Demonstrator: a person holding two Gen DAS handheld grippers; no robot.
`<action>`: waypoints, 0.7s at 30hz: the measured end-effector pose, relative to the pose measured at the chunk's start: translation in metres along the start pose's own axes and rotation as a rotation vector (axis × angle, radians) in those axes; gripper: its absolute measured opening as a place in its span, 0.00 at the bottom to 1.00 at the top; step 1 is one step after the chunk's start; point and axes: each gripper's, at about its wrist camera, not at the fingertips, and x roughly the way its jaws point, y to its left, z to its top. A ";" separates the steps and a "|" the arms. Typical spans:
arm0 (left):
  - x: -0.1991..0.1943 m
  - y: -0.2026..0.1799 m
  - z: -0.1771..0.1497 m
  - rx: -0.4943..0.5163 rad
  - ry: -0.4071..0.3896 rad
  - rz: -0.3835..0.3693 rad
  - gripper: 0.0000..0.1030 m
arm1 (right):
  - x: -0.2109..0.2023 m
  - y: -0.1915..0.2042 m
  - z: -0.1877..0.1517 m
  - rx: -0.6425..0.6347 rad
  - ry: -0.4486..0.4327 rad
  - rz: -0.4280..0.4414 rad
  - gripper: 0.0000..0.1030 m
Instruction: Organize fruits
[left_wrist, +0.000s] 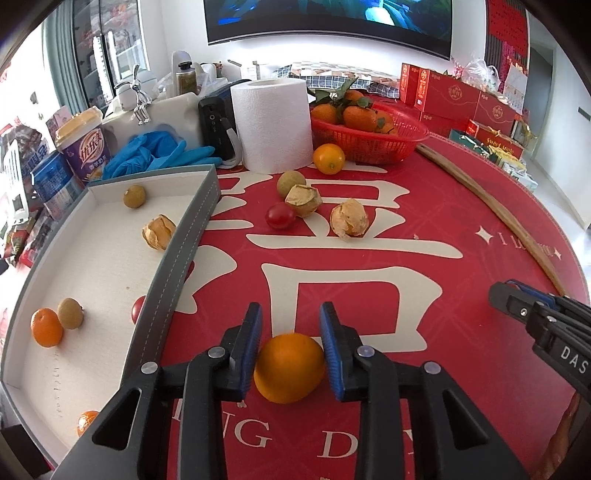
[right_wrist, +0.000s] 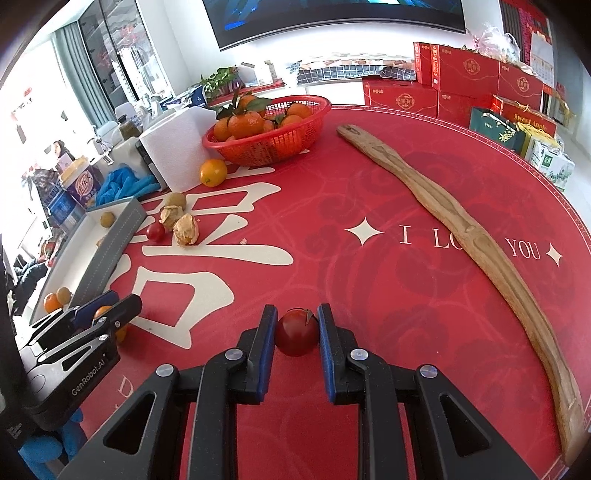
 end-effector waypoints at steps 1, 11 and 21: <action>-0.002 0.000 0.000 -0.002 -0.003 -0.007 0.30 | -0.001 0.001 0.000 0.000 -0.001 0.002 0.22; -0.013 0.013 0.002 -0.026 -0.016 -0.067 0.26 | -0.006 0.005 0.004 0.011 -0.003 0.020 0.22; -0.005 0.018 -0.003 -0.010 0.004 -0.137 0.46 | -0.009 0.002 0.000 0.030 0.005 0.019 0.22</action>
